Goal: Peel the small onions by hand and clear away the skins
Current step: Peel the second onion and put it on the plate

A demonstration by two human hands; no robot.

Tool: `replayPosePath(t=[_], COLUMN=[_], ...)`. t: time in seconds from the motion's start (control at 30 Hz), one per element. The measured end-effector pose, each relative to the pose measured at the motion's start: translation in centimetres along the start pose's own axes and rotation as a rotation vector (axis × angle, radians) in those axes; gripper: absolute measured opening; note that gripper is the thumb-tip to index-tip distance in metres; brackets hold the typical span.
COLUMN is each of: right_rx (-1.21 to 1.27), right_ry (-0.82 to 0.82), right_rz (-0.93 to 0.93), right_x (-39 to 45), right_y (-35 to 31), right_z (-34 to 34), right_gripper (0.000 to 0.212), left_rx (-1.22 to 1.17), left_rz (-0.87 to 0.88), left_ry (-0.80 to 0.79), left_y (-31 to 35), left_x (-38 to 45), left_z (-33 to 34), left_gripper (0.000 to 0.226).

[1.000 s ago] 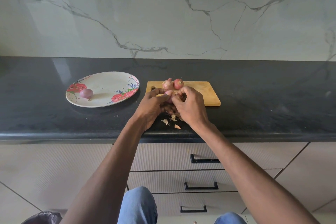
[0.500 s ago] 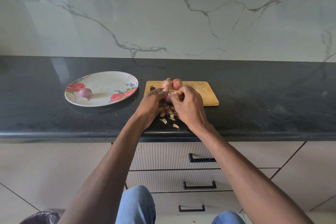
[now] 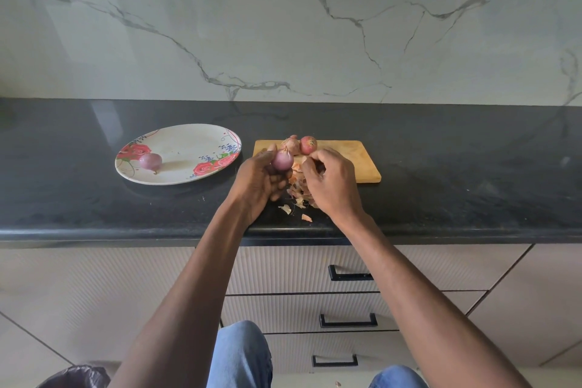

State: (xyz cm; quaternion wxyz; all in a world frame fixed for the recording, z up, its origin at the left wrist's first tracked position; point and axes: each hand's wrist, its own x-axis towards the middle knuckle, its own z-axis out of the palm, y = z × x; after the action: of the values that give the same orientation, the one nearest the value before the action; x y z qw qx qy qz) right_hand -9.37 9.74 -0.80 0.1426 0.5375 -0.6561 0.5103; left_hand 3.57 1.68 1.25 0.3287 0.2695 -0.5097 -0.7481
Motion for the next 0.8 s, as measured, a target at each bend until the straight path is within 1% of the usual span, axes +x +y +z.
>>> replayPosePath(t=[0.03,0.1,0.17,0.2,0.3,0.47,0.53,0.63,0.8], right_rx=[0.001,0.030,0.099,0.121,0.197,0.256,0.249,0.271,0.226], right_ry=[0.000,-0.004,0.016,0.020,-0.006,-0.123,-0.126,-0.086,-0.065], right_rz=[-0.003,0.012,0.046,0.067,0.145,0.189,0.169,0.169,0.150], right_x=[0.1,0.1,0.2,0.3,0.5,0.7,0.7,0.5,0.2], right_y=[0.1,0.1,0.0,0.0,-0.1,0.3,0.5,0.4,0.1], right_z=[0.0,-0.1,-0.4,-0.5,-0.7,-0.6,-0.5,-0.3,0.1], right_gripper=[0.018,0.008,0.021,0.023,0.026,0.029,0.024,0.010,0.007], left_rx=[-0.010,-0.028,-0.030,-0.021,0.021,0.080,0.091,0.119,0.167], left_rz=[0.002,0.013,0.032,0.042,0.066,0.109,0.112,0.115,0.120], left_ry=[0.007,0.022,0.018,0.008,-0.025,-0.070,-0.064,-0.067,-0.077], left_y=[0.0,-0.1,-0.2,-0.2,-0.5,-0.7,-0.8,-0.9,-1.0], left_x=[0.0,0.1,0.3,0.3,0.5,0.8,0.9,0.9,0.9], left_z=[0.0,0.0,-0.1,-0.2,-0.2,-0.2,-0.2,-0.2,0.0], left_gripper=[0.031,0.026,0.019,0.018,0.017,0.017,0.017,0.017,0.018])
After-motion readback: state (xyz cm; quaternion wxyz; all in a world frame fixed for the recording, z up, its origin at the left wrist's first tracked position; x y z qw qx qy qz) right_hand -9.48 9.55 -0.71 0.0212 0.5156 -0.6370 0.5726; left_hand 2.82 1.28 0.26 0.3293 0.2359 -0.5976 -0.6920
